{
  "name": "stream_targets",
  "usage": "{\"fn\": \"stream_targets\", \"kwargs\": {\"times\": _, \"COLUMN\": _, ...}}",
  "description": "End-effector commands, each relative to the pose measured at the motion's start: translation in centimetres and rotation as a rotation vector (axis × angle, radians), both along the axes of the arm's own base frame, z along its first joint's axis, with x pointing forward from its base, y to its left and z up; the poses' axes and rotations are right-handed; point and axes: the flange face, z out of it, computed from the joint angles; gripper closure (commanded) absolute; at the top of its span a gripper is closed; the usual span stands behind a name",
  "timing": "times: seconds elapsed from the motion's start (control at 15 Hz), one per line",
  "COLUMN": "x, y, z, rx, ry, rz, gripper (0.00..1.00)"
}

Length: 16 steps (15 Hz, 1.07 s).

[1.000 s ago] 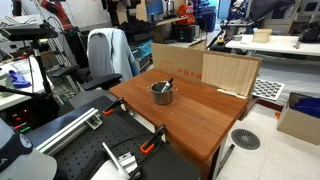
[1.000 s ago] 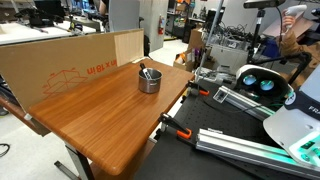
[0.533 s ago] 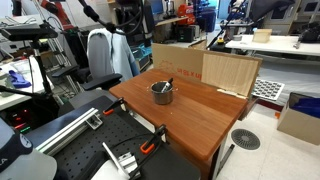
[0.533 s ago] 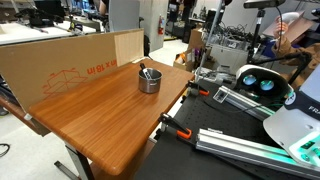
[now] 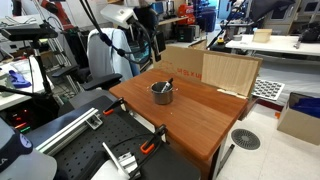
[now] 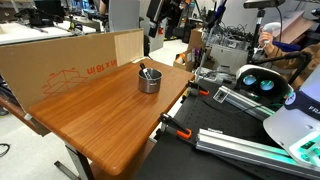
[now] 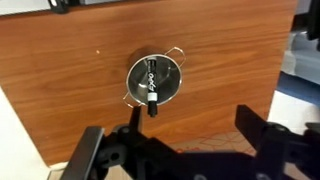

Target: Remove the marker from the pot and put it on the table

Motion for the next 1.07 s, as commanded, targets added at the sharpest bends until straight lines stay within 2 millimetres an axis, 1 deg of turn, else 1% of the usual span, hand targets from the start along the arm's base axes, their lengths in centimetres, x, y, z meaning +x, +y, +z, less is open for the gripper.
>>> {"fn": "stream_targets", "kwargs": {"times": 0.0, "x": 2.1, "y": -0.3, "z": -2.9, "rx": 0.036, "ry": 0.006, "rz": -0.027, "gripper": 0.0}}
{"fn": "stream_targets", "kwargs": {"times": 0.27, "x": 3.4, "y": -0.4, "z": -6.5, "rx": 0.02, "ry": 0.068, "rz": -0.033, "gripper": 0.0}}
{"fn": "stream_targets", "kwargs": {"times": 0.53, "x": 5.0, "y": -1.2, "z": -9.1, "rx": -0.024, "ry": 0.068, "rz": -0.05, "gripper": 0.0}}
{"fn": "stream_targets", "kwargs": {"times": 0.8, "x": 6.7, "y": -1.8, "z": -10.8, "rx": -0.038, "ry": 0.063, "rz": -0.067, "gripper": 0.0}}
{"fn": "stream_targets", "kwargs": {"times": 1.0, "x": 7.6, "y": -1.8, "z": -12.0, "rx": -0.048, "ry": 0.076, "rz": -0.07, "gripper": 0.0}}
